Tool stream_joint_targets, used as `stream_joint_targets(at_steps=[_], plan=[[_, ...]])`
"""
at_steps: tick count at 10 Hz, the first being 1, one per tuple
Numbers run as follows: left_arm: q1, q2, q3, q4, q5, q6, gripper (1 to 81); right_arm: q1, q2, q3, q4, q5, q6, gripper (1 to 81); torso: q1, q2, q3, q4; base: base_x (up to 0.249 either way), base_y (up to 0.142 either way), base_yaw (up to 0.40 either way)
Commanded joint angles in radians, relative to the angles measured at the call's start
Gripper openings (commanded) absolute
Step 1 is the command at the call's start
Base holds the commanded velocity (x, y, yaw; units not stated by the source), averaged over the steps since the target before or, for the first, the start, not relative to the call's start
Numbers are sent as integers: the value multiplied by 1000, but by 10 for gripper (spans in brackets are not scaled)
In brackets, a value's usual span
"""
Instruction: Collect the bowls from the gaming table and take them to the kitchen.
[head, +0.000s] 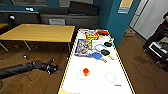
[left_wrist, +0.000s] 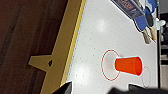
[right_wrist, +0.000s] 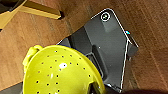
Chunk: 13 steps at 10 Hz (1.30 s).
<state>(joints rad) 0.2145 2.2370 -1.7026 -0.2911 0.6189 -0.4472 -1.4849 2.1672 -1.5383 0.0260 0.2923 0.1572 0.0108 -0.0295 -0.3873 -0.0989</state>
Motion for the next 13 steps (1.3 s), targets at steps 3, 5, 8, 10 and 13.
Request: stream_joint_targets(at_steps=[3,5,8,10,13], plan=[[-146,96,-85,-16,127,-22,811,22,-42,18,-20,-68,1,10,0,0,0,0,0,0,0],[-148,142,-100,21,148,-22,811,24,-37,14,-18,-70,1,10,0,0,0,0,0,0,0],[-152,234,-166,32,162,-24,811,40,-27,0,-15,-105,2,10,0,0,-1,0,0,0,0],[-152,290,-200,49,168,-24,811,40,-28,3,-20,-105,2,10,0,0,-1,0,0,0,0],[-171,333,-259,49,162,-108,811,40,-28,-2,-21,-105,2,10,0,0,-2,0,0,0,0]])
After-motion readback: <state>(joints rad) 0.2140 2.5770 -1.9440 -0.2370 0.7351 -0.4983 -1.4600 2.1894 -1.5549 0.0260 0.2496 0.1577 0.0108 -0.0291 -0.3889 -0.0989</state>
